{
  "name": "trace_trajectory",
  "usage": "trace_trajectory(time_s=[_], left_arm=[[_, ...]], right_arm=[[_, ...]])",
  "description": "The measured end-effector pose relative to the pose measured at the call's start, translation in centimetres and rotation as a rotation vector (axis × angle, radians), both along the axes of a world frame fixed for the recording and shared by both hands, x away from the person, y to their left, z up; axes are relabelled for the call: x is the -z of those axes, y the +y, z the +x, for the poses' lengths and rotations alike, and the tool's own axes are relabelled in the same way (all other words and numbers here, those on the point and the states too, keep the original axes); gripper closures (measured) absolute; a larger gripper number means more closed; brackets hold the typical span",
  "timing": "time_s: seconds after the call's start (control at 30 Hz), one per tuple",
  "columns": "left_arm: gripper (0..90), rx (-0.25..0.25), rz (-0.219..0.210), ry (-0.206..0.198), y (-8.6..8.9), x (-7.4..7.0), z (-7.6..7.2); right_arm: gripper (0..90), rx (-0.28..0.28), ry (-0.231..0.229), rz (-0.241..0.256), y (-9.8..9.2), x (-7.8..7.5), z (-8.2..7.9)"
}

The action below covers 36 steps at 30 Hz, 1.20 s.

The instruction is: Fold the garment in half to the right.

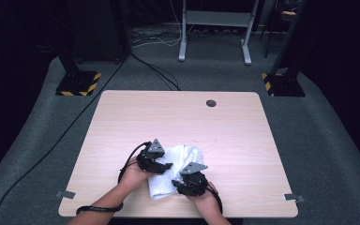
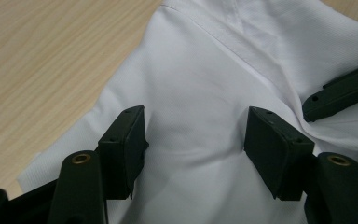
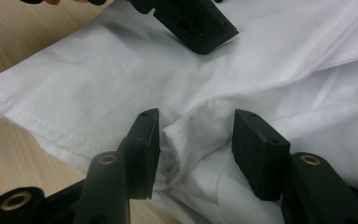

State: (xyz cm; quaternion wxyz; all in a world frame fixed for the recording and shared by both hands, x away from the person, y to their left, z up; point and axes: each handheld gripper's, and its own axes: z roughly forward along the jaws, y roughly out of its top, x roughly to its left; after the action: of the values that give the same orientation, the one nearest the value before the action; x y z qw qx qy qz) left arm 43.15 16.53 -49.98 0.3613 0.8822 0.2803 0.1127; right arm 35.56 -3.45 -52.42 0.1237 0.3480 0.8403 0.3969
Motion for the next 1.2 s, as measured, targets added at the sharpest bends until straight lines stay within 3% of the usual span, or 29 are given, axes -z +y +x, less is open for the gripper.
trace_trajectory(time_s=[0.47, 0.8, 1.2], left_arm=[[32.1, 0.004, -0.009, 0.01, 0.8, 0.1, 1.5], [30.6, -0.001, 0.003, 0.01, 0.6, 0.1, 1.7], [30.7, -0.004, 0.04, -0.018, 0.2, 0.0, 1.8]], right_arm=[[41.0, 0.001, 0.021, 0.01, 1.4, -0.1, 0.9], [37.3, -0.003, 0.022, 0.011, 1.5, -0.1, 1.0], [35.4, 0.006, 0.015, 0.008, 1.6, 0.0, 1.2]])
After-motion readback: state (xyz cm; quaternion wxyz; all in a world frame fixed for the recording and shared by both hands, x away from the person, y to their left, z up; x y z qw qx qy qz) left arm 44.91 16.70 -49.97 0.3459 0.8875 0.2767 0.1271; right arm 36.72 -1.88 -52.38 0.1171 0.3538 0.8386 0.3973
